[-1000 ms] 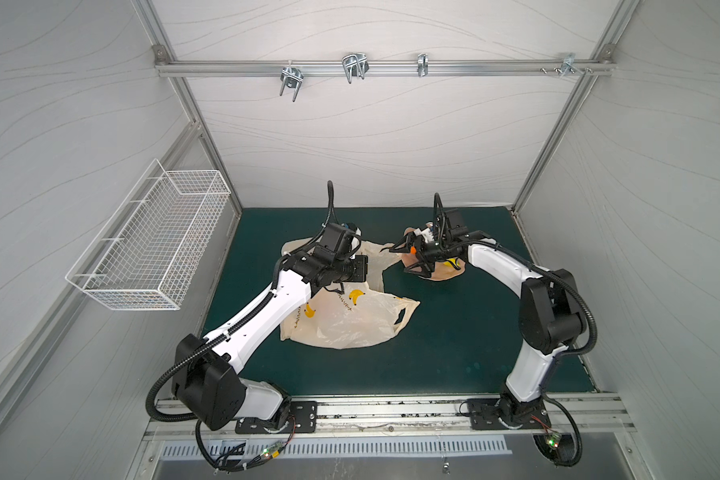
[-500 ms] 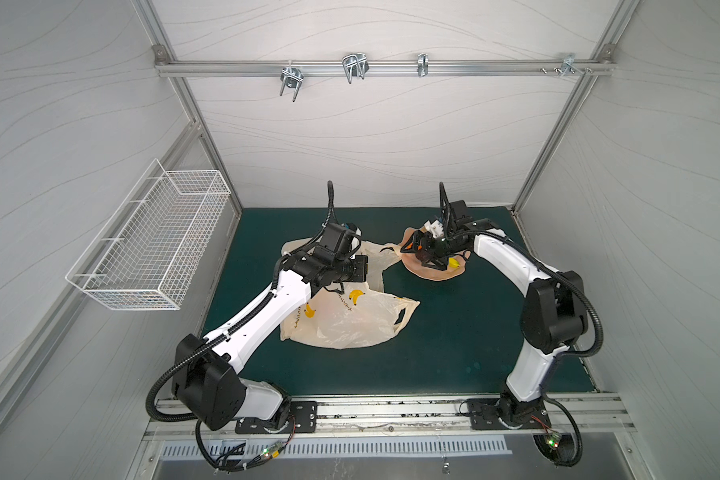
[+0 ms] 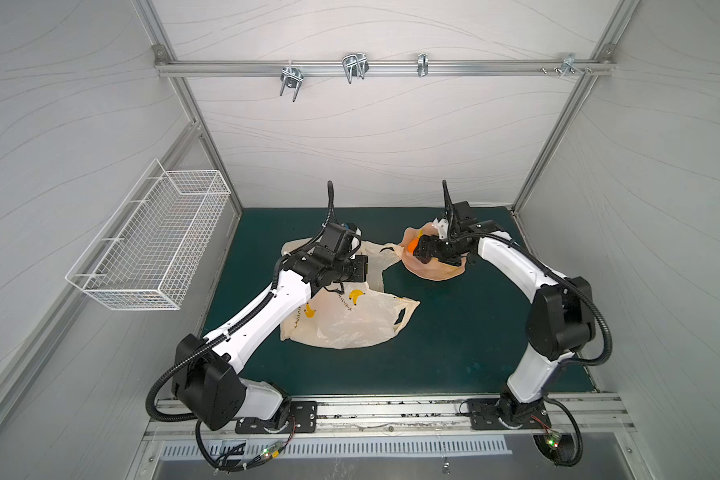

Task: Place the fruits into the plastic bag
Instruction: 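Lower the right gripper into the pink bowl and close on the dark plum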

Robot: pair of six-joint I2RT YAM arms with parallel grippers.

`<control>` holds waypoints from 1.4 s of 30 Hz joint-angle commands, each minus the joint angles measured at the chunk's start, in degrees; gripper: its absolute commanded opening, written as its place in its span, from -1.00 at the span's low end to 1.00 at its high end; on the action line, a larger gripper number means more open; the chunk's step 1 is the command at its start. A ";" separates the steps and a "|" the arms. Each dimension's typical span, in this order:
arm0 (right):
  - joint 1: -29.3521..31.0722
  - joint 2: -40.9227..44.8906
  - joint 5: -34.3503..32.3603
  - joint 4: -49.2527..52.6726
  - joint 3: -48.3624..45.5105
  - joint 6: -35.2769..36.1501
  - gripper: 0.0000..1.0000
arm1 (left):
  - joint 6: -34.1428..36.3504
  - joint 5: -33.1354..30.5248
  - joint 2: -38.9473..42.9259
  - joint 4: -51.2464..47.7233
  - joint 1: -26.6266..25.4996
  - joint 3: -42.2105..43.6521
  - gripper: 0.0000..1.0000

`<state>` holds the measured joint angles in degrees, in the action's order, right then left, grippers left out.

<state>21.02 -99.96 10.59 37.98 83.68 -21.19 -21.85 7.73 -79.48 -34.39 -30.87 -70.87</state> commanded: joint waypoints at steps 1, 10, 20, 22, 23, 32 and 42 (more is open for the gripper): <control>-0.26 2.63 -4.54 -2.67 -1.96 2.88 0.92 | 0.01 0.10 1.00 1.50 -0.24 -0.41 -1.00; -0.27 1.74 -5.74 -6.14 -4.62 2.56 0.87 | 0.22 0.05 0.82 1.20 -0.23 -0.85 -1.00; -0.26 -1.08 -6.17 -7.20 -4.40 2.21 0.79 | 0.31 0.18 0.64 1.09 -0.16 -1.09 -1.00; -0.27 -1.54 -6.10 -7.45 -4.18 2.07 0.77 | 0.40 0.12 0.56 1.07 -0.17 -1.07 -1.00; -0.25 -1.76 -6.05 -7.47 -4.07 2.09 0.76 | 0.40 0.18 0.56 1.10 -0.23 -1.11 -1.00; -0.25 -4.78 -5.83 -7.91 -2.59 2.04 0.68 | 0.46 -0.08 0.38 1.08 -0.16 -1.36 -1.00; -0.85 -10.12 -6.16 -7.53 0.82 2.10 0.65 | 0.57 0.01 0.21 0.56 -0.23 -1.80 -1.00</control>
<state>20.86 -108.40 4.86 30.35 82.35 -19.66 -21.67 7.73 -79.48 -34.44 -30.87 -70.87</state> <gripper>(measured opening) 0.827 0.047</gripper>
